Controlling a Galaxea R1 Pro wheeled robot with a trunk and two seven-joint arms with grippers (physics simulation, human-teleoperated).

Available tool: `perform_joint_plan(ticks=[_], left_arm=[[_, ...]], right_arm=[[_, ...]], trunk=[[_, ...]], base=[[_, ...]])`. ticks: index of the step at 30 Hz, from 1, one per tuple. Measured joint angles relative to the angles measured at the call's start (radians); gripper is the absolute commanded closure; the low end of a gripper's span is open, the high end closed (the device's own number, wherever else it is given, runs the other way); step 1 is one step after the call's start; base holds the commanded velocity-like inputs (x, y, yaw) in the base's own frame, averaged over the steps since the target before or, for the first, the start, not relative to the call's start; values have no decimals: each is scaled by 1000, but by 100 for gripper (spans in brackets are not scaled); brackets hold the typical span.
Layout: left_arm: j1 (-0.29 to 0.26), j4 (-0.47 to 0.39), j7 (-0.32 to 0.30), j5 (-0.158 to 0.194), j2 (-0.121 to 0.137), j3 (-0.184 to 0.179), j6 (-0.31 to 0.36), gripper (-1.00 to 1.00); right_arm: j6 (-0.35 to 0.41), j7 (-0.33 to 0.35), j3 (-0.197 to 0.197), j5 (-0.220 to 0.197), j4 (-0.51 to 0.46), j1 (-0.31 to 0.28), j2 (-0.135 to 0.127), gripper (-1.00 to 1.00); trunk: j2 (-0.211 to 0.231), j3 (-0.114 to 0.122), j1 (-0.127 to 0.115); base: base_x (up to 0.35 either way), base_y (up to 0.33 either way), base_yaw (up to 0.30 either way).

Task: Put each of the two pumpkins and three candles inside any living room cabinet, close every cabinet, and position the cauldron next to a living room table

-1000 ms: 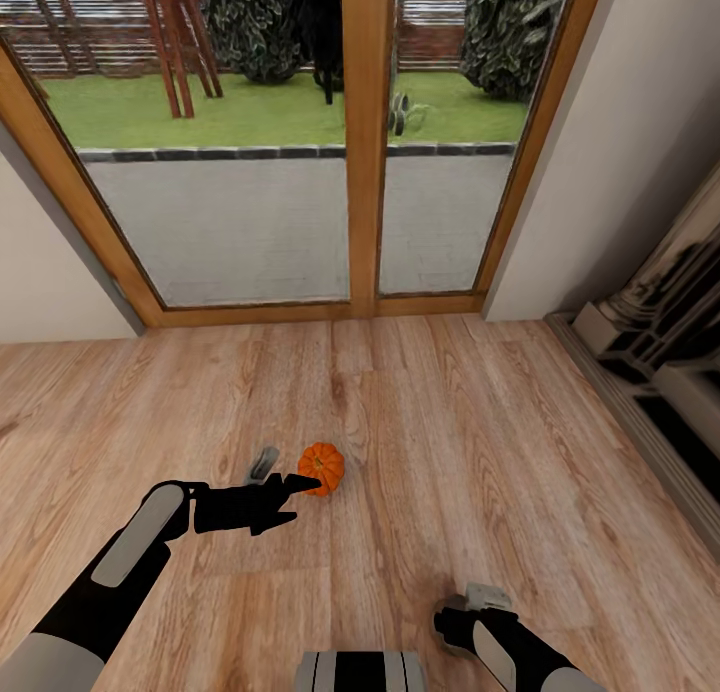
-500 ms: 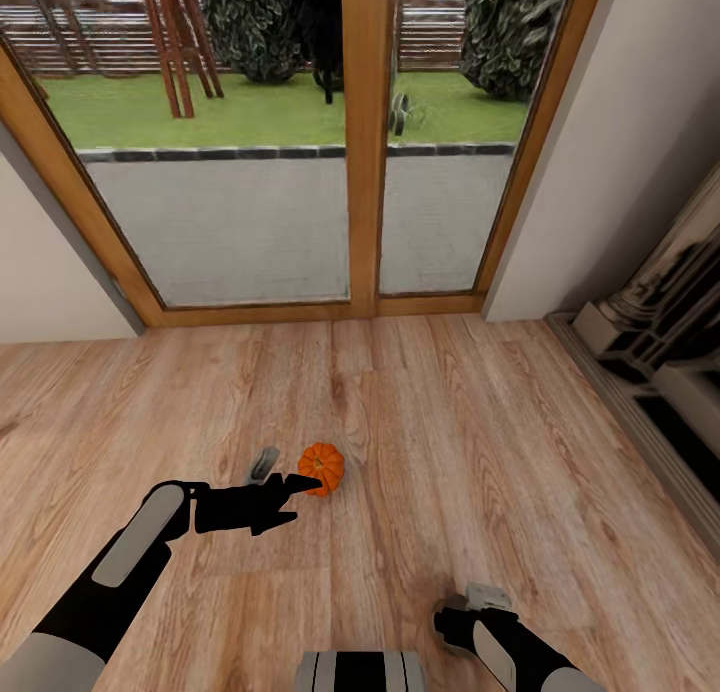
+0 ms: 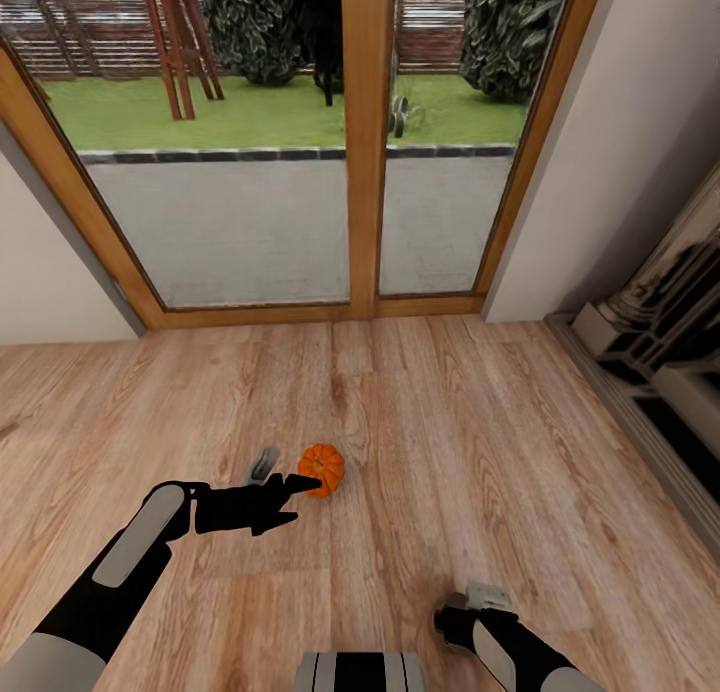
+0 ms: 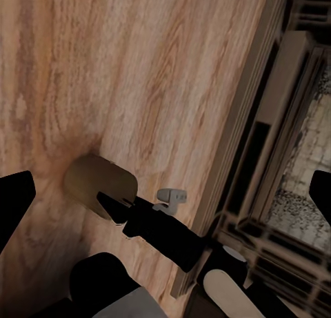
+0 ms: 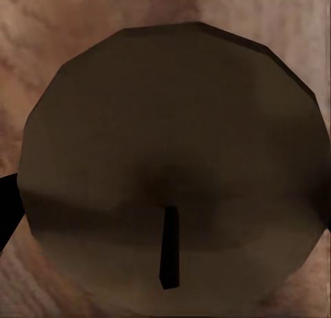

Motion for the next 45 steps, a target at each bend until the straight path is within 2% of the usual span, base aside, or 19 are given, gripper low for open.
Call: perform_joint_plan(ticks=[40,45], left_arm=[[0,16,5,-10,1,2,-2,-100],[0,117,2,-5,2,11,-2,-100]], right_arm=[[-40,6,-1,-5,-13,1,-2,100],[-38,7,-2,-6,-16,1,-3,100]], trunk=[[9,155,-18],[11,174,-20]], base=[[0,0,0],[0,0,0]])
